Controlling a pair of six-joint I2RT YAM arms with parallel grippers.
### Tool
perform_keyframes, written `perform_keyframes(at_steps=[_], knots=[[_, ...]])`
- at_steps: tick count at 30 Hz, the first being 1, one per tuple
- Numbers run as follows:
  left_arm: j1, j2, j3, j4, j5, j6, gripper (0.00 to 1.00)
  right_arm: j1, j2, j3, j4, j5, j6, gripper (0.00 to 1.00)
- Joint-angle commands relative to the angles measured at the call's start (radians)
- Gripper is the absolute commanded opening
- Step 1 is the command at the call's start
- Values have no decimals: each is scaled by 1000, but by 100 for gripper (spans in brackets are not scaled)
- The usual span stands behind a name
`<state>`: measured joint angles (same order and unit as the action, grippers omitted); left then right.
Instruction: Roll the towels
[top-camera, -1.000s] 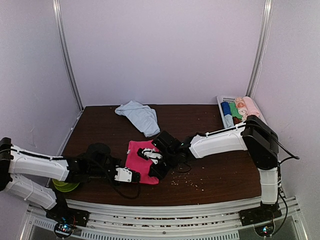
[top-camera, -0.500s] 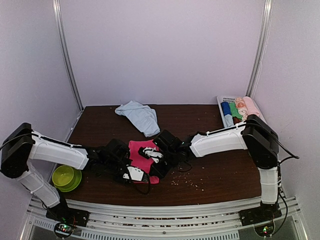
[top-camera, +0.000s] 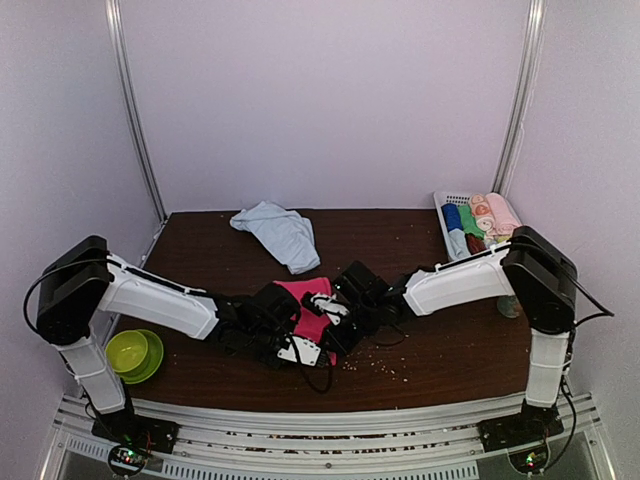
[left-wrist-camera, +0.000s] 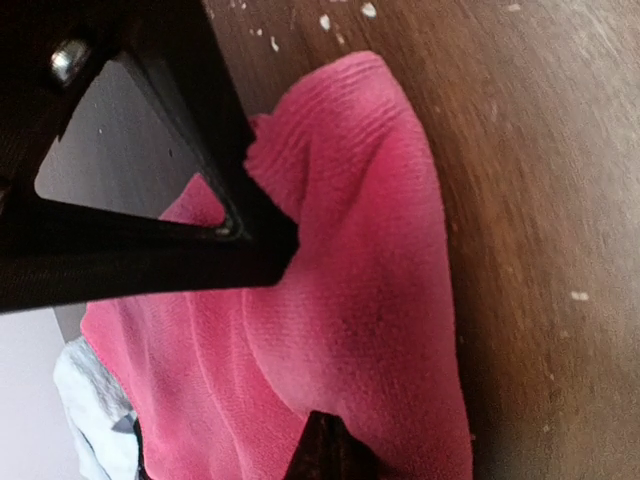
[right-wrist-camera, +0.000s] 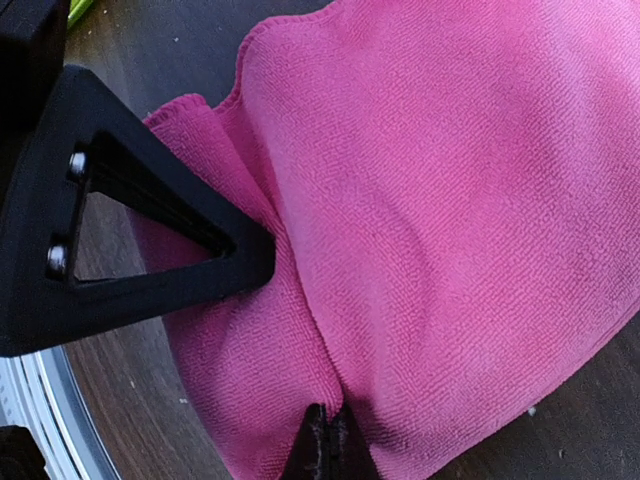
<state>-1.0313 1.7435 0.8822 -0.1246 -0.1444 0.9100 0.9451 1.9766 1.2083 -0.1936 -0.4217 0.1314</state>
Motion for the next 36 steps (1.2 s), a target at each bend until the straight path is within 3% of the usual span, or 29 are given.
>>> perform_keyframes(at_steps=[1,5,10,13,17,24,30,36], knots=[[-46,100,30,7,34,-32,0,-28,-66,-140,18,43,58,0],[-49,112,43,76,34,-71,0,-49,-130,-230,64,74,85,0],[-49,64,-24,167,28,-117,0,-49,-144,-212,45,93,72,2],[-46,35,-42,192,69,-170,0,-43,-192,-219,38,157,48,14],[-41,26,-61,240,99,-205,0,-31,-283,-241,18,267,17,44],[5,2,-87,293,122,-239,0,55,-434,-320,74,488,-109,78],[44,-11,-92,293,177,-279,0,148,-462,-463,313,593,-275,85],[49,1,-102,322,192,-281,0,245,-364,-524,473,716,-496,86]])
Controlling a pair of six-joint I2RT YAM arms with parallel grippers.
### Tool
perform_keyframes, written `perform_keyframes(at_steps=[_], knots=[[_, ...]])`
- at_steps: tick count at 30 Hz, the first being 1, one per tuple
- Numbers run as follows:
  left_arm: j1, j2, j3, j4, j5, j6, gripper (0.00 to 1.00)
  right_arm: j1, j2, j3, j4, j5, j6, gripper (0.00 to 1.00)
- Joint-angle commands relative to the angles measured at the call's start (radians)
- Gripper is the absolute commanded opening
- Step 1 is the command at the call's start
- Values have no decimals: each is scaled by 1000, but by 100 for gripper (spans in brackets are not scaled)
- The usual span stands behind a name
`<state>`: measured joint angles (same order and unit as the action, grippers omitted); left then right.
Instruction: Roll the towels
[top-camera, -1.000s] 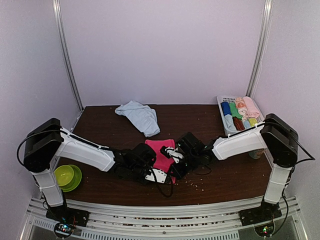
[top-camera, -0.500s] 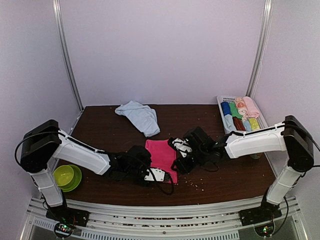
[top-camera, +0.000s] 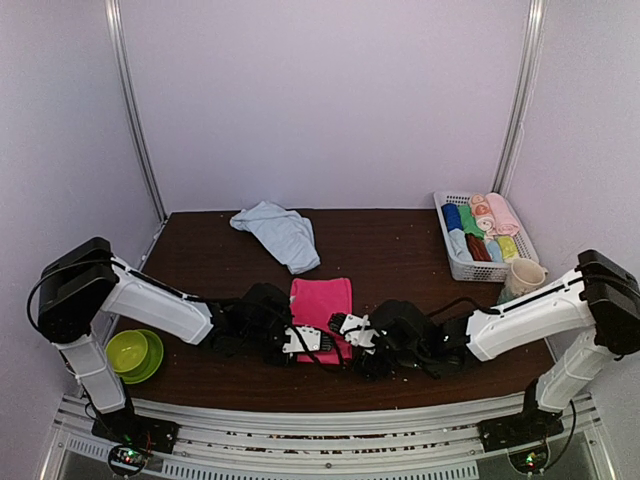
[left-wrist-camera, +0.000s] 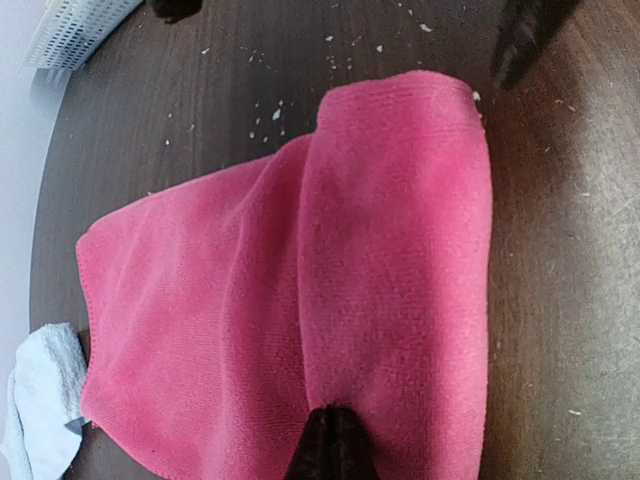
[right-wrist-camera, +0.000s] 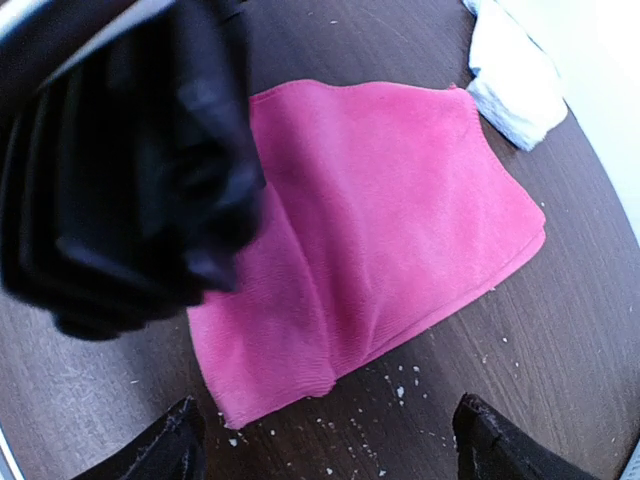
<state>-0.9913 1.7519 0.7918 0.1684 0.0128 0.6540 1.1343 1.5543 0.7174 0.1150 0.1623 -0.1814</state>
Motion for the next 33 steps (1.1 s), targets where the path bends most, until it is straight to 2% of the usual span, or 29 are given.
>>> perform_keyframes(at_steps=[1,10,15,18,21,25,29,33], knots=[[11,-4,-11,28,38,-28,0,72,76,-37,182,154,-205,86],[43,-9,-17,21,108,-45,1,190,240,-39,419,360,-371,88],[46,-8,-23,26,125,-42,1,196,288,-14,415,361,-380,86],[53,-10,-24,28,134,-36,1,196,314,21,380,362,-389,81],[63,-17,-30,31,145,-33,0,195,332,37,353,369,-394,75],[72,-29,-38,34,164,-29,0,188,336,41,332,375,-378,50],[75,-38,-47,38,180,-21,1,176,331,48,297,370,-344,33],[79,-51,-58,44,200,-18,0,166,336,64,271,364,-330,22]])
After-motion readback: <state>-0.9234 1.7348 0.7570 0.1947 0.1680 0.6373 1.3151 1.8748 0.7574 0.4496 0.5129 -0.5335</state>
